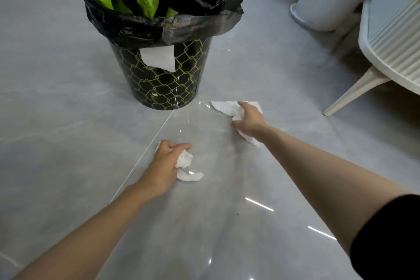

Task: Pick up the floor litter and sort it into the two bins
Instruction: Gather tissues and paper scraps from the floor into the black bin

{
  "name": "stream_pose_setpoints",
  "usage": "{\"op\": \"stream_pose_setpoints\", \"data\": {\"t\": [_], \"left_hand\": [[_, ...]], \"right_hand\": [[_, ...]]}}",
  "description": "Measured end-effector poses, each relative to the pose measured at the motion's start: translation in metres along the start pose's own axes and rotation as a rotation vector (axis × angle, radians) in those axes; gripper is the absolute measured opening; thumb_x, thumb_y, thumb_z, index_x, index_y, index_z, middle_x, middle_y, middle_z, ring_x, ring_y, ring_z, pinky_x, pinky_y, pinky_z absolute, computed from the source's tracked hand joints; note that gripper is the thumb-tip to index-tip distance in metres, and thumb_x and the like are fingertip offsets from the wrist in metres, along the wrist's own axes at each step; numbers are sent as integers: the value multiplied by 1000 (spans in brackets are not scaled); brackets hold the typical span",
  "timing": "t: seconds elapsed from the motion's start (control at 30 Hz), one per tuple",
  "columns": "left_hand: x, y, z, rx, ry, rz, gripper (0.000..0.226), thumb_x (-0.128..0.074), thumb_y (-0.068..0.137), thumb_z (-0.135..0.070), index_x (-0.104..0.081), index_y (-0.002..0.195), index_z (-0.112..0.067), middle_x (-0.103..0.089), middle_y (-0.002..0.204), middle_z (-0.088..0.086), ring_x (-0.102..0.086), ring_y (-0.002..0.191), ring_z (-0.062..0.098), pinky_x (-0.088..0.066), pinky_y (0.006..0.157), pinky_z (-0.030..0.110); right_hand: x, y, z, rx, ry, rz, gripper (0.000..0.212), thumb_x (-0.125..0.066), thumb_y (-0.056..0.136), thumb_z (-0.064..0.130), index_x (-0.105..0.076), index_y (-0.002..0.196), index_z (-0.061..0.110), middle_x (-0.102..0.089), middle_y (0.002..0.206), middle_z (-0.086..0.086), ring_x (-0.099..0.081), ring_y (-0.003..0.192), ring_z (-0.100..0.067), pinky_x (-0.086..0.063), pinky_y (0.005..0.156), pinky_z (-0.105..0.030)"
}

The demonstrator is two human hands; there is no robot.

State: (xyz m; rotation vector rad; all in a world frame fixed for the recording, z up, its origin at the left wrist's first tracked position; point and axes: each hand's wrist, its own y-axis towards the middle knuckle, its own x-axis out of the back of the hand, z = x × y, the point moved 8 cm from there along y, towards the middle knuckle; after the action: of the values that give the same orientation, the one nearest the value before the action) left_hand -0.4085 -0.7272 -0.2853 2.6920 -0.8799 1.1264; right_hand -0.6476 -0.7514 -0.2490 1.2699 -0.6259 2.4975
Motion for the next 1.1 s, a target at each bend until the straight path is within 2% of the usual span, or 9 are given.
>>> {"op": "stream_pose_setpoints", "data": {"t": [0.13, 0.27, 0.37, 0.47, 0.6, 0.73, 0.83, 0.93, 1.1], "left_hand": [[2, 1, -4, -39, -39, -3, 61, -38, 83, 12, -53, 129, -25, -34, 120, 4, -35, 116, 13, -22, 88, 4], [4, 1, -13, -23, 46, -39, 34, -41, 85, -18, -63, 110, -25, -37, 117, 4, -42, 107, 10, -30, 79, -2], [3, -4, -11, 71, 60, -42, 38, -45, 88, -2, -58, 119, -20, -38, 122, 10, -43, 110, 24, -35, 85, 18], [3, -21, -8, 154, -16, -49, 31, -46, 88, 1, -59, 109, -17, -37, 111, 7, -39, 107, 23, -34, 83, 11], [1, -51, -8, 149, -29, 40, 31, -64, 77, -5, -60, 107, -11, -38, 105, 6, -37, 107, 21, -31, 90, 13], [15, -81, 5, 192, 6, 70, 41, -48, 80, 7, -58, 114, -15, -37, 106, 5, -44, 108, 22, -29, 82, 12], [36, -100, 13, 227, -10, 6, 53, -38, 78, 15, -58, 115, -17, -36, 103, 5, -45, 97, 18, -29, 78, 11], [57, -116, 16, 224, -18, -59, 51, -37, 79, 14, -59, 114, -17, -35, 98, 2, -45, 94, 18, -30, 77, 10], [74, -132, 13, 207, -45, -92, 50, -39, 82, 13, -58, 115, -20, -35, 94, -3, -47, 96, 17, -30, 78, 9]], "right_hand": [[-9, -2, -7, 10, -105, 21, 47, -47, 90, 8, -40, 136, 7, -31, 139, -14, -45, 122, -33, -34, 102, -31], [-18, -17, -5, 107, -173, -27, 36, -48, 89, 6, -45, 125, 5, -41, 126, -17, -49, 110, -35, -38, 89, -32], [-26, -32, -8, 70, -171, 1, 30, -48, 90, 8, -49, 120, 6, -45, 124, -16, -49, 111, -34, -36, 87, -30], [-34, -55, -4, 52, -195, 35, 25, -46, 91, 7, -52, 116, 6, -48, 121, -16, -49, 112, -33, -36, 85, -27], [-45, -88, 1, 84, -265, 95, 25, -45, 92, 9, -53, 116, 6, -51, 119, -16, -52, 108, -32, -42, 85, -31], [-59, -126, 19, 156, -247, 273, 32, -49, 88, 6, -60, 118, 7, -57, 121, -16, -55, 111, -30, -39, 82, -23], [-69, -149, 42, 208, -231, 389, 25, -58, 87, 14, -59, 112, 10, -60, 118, -12, -56, 99, -25, -36, 71, -20], [-67, -157, 65, 262, -189, 365, 41, -64, 85, 21, -46, 121, 15, -57, 115, -15, -49, 91, -23, -37, 73, -26], [-73, -161, 78, 259, -263, 442, 80, -70, 81, 22, -21, 144, 22, -51, 125, -18, -50, 114, -30, -39, 86, -29]]}}
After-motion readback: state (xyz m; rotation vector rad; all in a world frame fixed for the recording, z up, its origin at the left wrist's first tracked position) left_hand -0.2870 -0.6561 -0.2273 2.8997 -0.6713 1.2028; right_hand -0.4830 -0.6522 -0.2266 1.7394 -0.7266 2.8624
